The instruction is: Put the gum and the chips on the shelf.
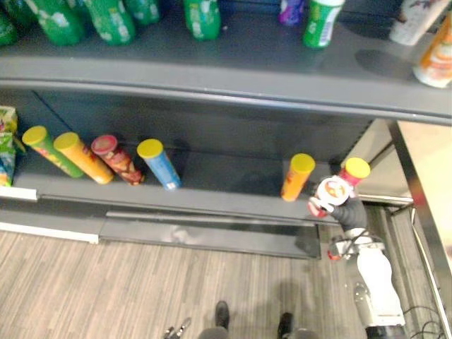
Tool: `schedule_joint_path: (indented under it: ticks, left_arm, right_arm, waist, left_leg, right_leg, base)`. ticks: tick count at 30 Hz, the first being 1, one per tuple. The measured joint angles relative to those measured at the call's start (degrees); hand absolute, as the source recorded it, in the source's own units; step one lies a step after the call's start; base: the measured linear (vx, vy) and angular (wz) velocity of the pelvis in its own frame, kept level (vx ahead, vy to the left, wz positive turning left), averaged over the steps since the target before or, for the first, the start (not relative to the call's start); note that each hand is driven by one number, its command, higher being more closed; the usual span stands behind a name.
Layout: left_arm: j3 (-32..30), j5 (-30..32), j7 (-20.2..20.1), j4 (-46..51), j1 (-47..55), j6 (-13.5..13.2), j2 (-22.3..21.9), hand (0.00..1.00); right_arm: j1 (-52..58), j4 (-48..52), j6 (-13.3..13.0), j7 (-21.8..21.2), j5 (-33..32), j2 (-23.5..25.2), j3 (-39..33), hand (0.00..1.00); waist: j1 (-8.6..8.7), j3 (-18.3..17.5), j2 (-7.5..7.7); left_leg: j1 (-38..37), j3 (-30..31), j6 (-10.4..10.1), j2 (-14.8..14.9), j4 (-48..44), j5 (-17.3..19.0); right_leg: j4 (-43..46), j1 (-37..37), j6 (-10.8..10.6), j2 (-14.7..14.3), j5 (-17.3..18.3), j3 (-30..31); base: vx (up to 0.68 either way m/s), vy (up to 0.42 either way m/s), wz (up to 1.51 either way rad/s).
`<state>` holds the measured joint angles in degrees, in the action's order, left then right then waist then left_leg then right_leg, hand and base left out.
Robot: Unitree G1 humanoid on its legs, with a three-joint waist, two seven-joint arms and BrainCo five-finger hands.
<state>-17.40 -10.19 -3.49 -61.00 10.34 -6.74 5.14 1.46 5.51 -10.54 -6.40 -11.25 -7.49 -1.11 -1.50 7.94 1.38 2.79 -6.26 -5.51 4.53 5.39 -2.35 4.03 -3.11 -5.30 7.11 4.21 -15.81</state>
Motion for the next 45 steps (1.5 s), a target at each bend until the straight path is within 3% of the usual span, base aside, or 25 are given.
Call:
schedule_joint_path:
  ticks: [6, 14, 23, 29, 37, 45]
  left_arm:
    - [0.78, 0.28, 0.69, -0.58, 0.0, 0.37, -0.04, 0.0]
    - [1.33, 2.05, 0.87, -0.57, -0.59, 0.78, 0.07, 0.0]
    - [2.13, 2.55, 0.88, -0.72, -1.49, 1.06, 0.26, 0.0]
    - [3.79, 2.61, 0.94, -3.56, -1.68, 1.16, 1.35, 0.0]
    - [3.76, 2.61, 1.54, -4.47, -1.7, 1.83, 1.49, 0.0]
    - [3.78, 2.61, 2.99, -4.5, -1.48, 2.39, 2.05, 0.0]
  right_arm:
    - [-1.19, -1.44, 0.08, 2.3, 0.51, -0.67, 1.12, 1.0]
    - [-4.9, -1.55, 0.13, 2.07, 2.31, -0.79, 4.15, 1.0]
    - [-7.48, -0.73, 0.72, -4.04, -4.98, -1.82, 14.94, 1.0]
    - [-11.85, 1.81, 2.01, -6.57, -7.92, -3.53, 20.91, 1.0]
    - [-20.02, 2.7, 2.46, -5.55, -9.21, -3.99, 24.49, 1.0]
    - [-28.87, -1.92, 2.7, -1.39, -10.14, -4.03, 23.97, 1.0]
  waist:
    - [-0.13, -0.79, -0.8]
    - [-0.29, -1.09, -0.73]
    - [-0.26, -1.99, -0.75]
    - [-0.36, -4.43, -0.39]
    - [-0.5, -5.32, -0.31]
    - [-1.25, -6.52, 1.3]
  left_leg:
    - [0.11, -1.1, 0.43, 0.13, 0.41, -0.45]
    - [0.15, -1.34, 0.81, -0.01, 0.43, -0.71]
    - [-1.06, -2.77, 0.77, 0.23, 0.41, -0.72]
    - [-1.12, -3.68, 0.78, 0.93, 0.41, -0.73]
    - [-1.46, -3.76, 1.18, 1.23, 0.42, -1.22]
    - [-1.34, -3.75, 1.3, 1.27, 0.43, -1.6]
  right_leg:
    - [-0.1, -0.49, -0.09, -0.16, -0.37, 0.46]
    - [-2.32, 0.47, -0.18, -0.32, -1.79, 0.42]
    - [-3.19, 1.89, -0.05, -0.58, -2.13, 0.92]
    - [-4.03, 1.82, 0.61, -1.36, -3.09, 2.07]
    - [-4.39, 2.28, 0.92, -1.7, -3.99, 2.22]
    - [-4.93, 2.39, 0.98, -1.85, -4.32, 2.23]
  base:
    - [-0.06, 0.004, -0.06]
    - [-0.01, 0.003, 0.0]
    - [0.02, 0.001, -0.02]
    - [-0.02, -0.007, -0.09]
    - [-0.03, -0.001, -0.01]
    - [0.0, 0.0, 0.0]
